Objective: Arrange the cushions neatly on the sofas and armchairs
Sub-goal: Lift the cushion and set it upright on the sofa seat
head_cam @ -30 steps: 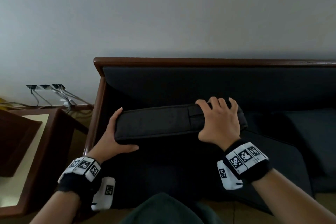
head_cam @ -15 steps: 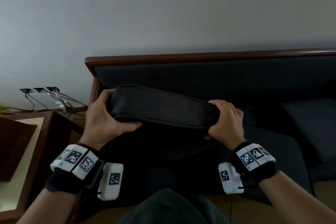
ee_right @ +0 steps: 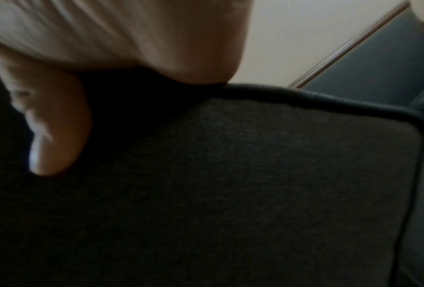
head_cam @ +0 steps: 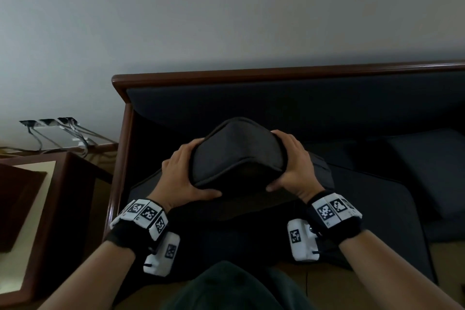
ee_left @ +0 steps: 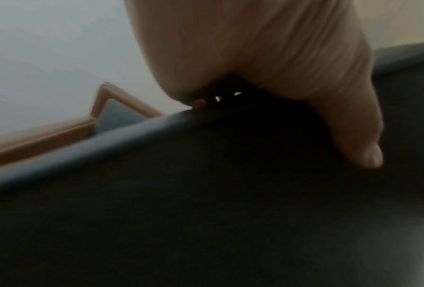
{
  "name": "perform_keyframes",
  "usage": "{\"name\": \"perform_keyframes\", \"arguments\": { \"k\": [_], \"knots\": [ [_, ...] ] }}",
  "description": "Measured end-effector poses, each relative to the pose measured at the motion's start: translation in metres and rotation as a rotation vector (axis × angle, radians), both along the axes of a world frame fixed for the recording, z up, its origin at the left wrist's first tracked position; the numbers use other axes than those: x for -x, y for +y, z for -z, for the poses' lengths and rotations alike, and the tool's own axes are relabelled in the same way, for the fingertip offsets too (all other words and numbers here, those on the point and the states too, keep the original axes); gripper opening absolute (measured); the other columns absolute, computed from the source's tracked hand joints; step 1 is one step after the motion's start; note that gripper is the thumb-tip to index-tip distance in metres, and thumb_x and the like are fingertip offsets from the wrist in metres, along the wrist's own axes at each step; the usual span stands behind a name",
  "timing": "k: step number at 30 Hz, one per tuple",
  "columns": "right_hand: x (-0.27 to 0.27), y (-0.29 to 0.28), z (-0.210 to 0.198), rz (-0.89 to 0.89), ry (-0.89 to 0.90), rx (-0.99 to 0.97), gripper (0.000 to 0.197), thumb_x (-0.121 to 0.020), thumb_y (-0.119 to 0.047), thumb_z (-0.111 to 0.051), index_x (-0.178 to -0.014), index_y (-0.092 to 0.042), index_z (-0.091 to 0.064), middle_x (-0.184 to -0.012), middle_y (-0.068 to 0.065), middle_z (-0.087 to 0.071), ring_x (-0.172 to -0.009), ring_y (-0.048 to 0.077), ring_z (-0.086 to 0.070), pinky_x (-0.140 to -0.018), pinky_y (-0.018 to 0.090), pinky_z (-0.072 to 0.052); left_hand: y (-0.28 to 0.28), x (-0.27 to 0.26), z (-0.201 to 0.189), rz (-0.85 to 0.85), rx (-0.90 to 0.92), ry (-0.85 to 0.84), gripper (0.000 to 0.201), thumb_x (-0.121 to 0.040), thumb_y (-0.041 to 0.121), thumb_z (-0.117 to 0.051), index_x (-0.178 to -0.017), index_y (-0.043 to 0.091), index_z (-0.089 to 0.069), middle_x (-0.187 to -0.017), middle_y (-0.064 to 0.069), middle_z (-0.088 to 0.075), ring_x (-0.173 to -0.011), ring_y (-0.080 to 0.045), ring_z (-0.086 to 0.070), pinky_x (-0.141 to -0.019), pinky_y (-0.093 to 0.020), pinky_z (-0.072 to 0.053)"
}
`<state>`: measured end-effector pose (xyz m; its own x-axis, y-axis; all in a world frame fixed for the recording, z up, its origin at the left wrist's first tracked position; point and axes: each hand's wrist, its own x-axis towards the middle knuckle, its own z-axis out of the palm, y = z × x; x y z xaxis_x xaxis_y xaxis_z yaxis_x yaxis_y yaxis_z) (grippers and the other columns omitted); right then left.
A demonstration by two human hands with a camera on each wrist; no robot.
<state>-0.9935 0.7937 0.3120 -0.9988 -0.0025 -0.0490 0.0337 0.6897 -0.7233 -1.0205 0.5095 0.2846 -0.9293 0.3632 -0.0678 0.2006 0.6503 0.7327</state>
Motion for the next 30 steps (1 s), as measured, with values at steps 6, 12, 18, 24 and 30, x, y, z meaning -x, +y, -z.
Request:
{"name": "perform_keyframes", "arguments": {
  "k": [6,12,18,24,30],
  "knots": [
    [-0.014,0.037,-0.01,0.054,-0.076,0.266,0.11,-0.024,-0.041,-0.076,-0.124,-0.062,-0.036,-0.137,0.003,-0.045,-0.129,0.023,-0.044,-0.109,0.048,-0.038,-0.066,-0.012,0.072,-0.023,0.412,-0.346,0.136,-0.027,0.08,-0.069,-0.148,0.035,-0.026,-0.149,0.008,-0.038,-0.14,-0.024,-0.036,-0.108,-0.054,-0.032],
    [-0.02,0.029,-0.023,0.021,0.002,0.378,0.112,-0.042,-0.044,-0.078,-0.145,-0.023,-0.039,-0.146,0.003,-0.042,-0.134,0.016,-0.041,-0.112,0.036,-0.032,-0.068,-0.024,0.1,-0.093,0.166,-0.279,0.107,-0.042,0.076,-0.069,-0.139,0.045,-0.037,-0.143,0.009,-0.042,-0.137,-0.018,-0.035,-0.112,-0.053,-0.03],
    [-0.021,0.049,-0.012,0.193,0.06,0.681,0.05,-0.085,-0.037,-0.059,-0.13,-0.017,-0.056,-0.131,0.007,-0.06,-0.122,0.021,-0.056,-0.101,0.033,-0.045,-0.089,-0.029,0.126,-0.771,-0.137,-0.627,0.103,-0.053,0.08,-0.067,-0.142,0.033,-0.046,-0.154,-0.016,-0.034,-0.143,-0.034,-0.032,-0.12,-0.048,-0.025],
    [-0.026,0.097,0.019,0.62,0.119,0.868,0.02,-0.083,-0.013,-0.063,-0.1,-0.021,-0.07,-0.097,0.002,-0.069,-0.091,0.016,-0.064,-0.083,0.028,-0.051,-0.063,-0.044,0.139,-0.982,-0.486,-0.95,0.07,-0.076,0.054,-0.077,-0.129,0.012,-0.058,-0.116,-0.012,-0.067,-0.085,-0.022,-0.062,-0.065,-0.031,-0.048],
    [-0.03,0.13,0.047,0.838,0.044,1.097,0.012,-0.083,-0.021,-0.062,-0.092,-0.017,-0.069,-0.09,0.003,-0.07,-0.089,0.021,-0.065,-0.079,0.031,-0.055,-0.056,0.007,0.125,-1.022,-0.457,-0.7,0.082,-0.049,0.069,-0.088,-0.115,0.024,-0.066,-0.115,-0.007,-0.072,-0.099,-0.032,-0.069,-0.089,-0.047,-0.056]
  ]
}}
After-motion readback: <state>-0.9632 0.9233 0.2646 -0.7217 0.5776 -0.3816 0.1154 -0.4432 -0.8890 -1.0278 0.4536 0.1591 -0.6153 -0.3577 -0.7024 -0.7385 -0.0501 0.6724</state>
